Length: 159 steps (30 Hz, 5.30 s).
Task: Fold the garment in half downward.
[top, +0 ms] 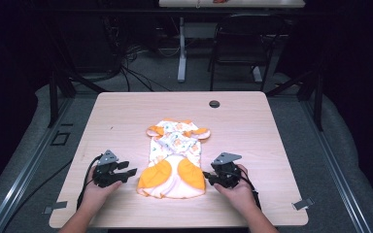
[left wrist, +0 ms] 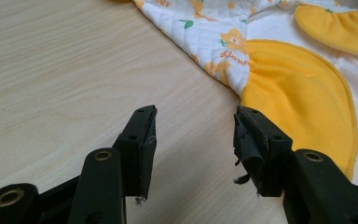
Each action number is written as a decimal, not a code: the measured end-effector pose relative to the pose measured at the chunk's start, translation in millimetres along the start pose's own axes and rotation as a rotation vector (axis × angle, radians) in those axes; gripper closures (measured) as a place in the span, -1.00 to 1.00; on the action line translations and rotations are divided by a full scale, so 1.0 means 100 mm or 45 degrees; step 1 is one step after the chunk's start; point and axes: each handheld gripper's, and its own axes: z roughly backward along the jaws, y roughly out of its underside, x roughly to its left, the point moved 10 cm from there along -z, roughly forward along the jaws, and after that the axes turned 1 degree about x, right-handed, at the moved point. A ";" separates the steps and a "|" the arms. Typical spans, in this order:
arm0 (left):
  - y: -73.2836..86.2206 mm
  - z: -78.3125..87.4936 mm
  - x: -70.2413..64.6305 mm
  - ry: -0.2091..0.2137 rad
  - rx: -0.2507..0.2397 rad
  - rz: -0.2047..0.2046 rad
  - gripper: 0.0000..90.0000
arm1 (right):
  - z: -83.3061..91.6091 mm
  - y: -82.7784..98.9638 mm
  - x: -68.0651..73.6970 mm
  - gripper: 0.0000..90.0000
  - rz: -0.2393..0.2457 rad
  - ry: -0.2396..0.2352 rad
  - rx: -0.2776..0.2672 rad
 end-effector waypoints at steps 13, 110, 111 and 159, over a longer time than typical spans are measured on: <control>0.02 -0.04 -0.02 0.016 0.047 0.004 0.34 | -0.04 -0.01 -0.02 0.33 -0.038 -0.055 0.024; -1.23 -0.82 0.01 0.148 0.249 -0.202 0.61 | -0.53 -1.11 -0.42 0.69 0.150 -0.168 0.381; -1.22 -0.84 0.02 0.145 0.254 -0.199 0.61 | -0.53 -1.11 -0.42 0.69 0.150 -0.168 0.381; -0.97 -1.25 0.18 0.077 0.311 -0.080 0.62 | -0.99 -0.86 -0.56 0.79 0.027 -0.083 0.455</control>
